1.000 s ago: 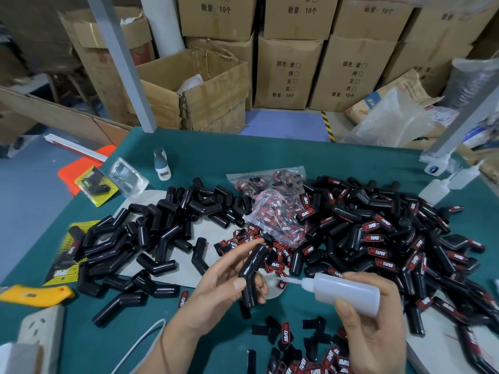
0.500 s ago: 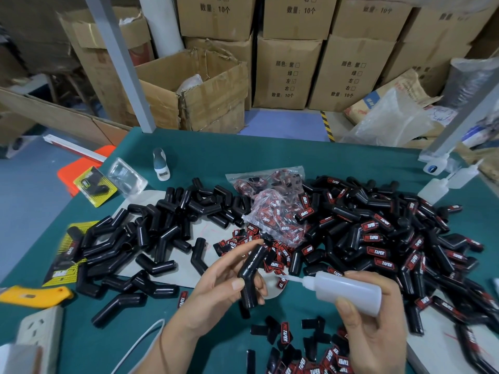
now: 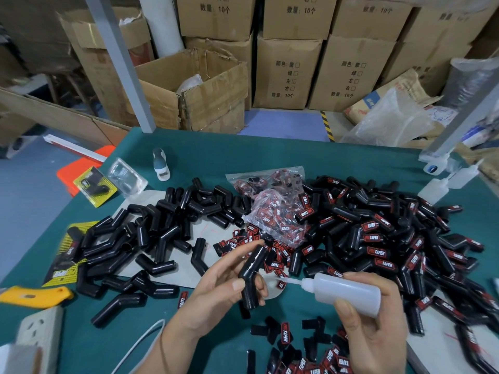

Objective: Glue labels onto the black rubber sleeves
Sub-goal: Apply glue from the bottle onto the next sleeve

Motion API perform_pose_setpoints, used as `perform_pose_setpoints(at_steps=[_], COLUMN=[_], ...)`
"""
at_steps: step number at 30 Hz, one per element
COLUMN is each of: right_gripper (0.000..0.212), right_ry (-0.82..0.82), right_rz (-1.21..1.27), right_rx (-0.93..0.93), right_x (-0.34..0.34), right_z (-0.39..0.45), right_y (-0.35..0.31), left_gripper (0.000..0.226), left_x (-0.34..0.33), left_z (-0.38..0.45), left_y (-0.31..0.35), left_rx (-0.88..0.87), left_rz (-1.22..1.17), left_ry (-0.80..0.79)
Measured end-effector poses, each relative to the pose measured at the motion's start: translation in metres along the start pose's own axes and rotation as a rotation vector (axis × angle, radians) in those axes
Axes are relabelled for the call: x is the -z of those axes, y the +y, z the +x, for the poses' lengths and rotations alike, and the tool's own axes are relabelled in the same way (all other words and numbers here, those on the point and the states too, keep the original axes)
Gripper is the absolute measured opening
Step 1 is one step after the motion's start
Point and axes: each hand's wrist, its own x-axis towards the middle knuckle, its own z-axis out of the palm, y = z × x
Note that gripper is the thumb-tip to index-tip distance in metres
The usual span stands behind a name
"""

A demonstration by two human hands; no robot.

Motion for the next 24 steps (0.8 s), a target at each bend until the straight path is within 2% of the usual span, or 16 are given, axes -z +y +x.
perform_pose_setpoints(at_steps=[8,14,21,24], right_gripper=[0.033,0.047,0.046,0.039], right_ry=[0.004,0.011,0.015,0.014], right_rz=[-0.004,-0.013,-0.028,-0.017], right_rx=[0.001,0.033,0.040,0.043], right_x=[0.0014,0.0028,0.0023,0.0010], right_z=[0.0002,-0.0006,-0.0001,0.0004], right_y=[0.0002,0.0047,0.0048,0.0019], left_gripper=[0.072,0.066,0.067,0.066], left_x=[-0.0026,-0.0004,0.0002,-0.0015], left_z=[0.0002,-0.0003,0.0010,0.0010], left_y=[0.0014,-0.0007,-0.0001,0.0012], left_rx=[-0.003,-0.012,-0.018,-0.019], left_rz=[-0.007,0.005,0.025,0.029], left_ry=[0.008,-0.011,-0.015,-0.021])
